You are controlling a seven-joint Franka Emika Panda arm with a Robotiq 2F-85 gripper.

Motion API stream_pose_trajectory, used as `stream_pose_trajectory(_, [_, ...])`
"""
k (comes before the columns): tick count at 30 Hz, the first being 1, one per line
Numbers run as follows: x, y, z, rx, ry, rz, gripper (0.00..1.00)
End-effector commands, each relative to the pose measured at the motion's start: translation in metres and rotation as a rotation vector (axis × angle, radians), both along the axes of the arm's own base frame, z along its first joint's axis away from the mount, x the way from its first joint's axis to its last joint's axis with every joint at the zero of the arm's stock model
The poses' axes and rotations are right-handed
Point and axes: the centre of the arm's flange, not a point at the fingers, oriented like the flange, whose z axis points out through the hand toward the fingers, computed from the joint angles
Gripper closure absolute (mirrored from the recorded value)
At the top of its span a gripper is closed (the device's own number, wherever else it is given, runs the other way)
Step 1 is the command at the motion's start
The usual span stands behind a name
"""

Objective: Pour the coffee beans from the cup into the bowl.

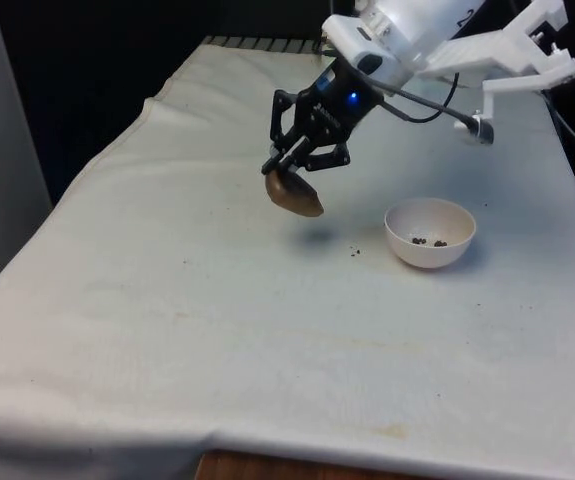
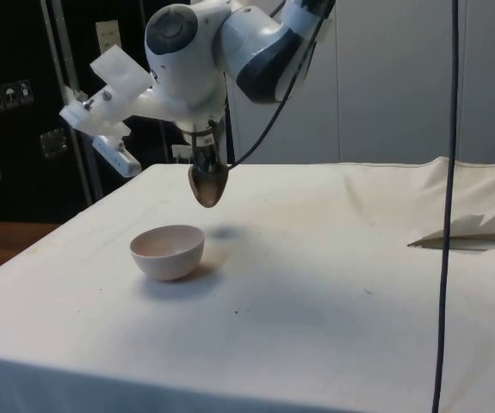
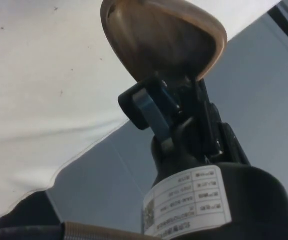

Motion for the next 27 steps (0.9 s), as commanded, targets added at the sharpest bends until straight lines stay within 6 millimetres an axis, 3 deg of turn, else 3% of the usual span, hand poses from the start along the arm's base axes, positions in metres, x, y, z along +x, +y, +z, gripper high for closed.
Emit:
stream_pose_trajectory(1, [0.0, -0.002, -0.003, 0.025, -0.004, -0.003, 1.0])
stream_pose_trajectory(18, [-0.001, -0.01, -0.024, 0.13, -0.023, -0.072, 1.0])
stream_pose_trajectory(27, [-0.002, -0.021, -0.02, 0.155, -0.027, -0.105, 1.0])
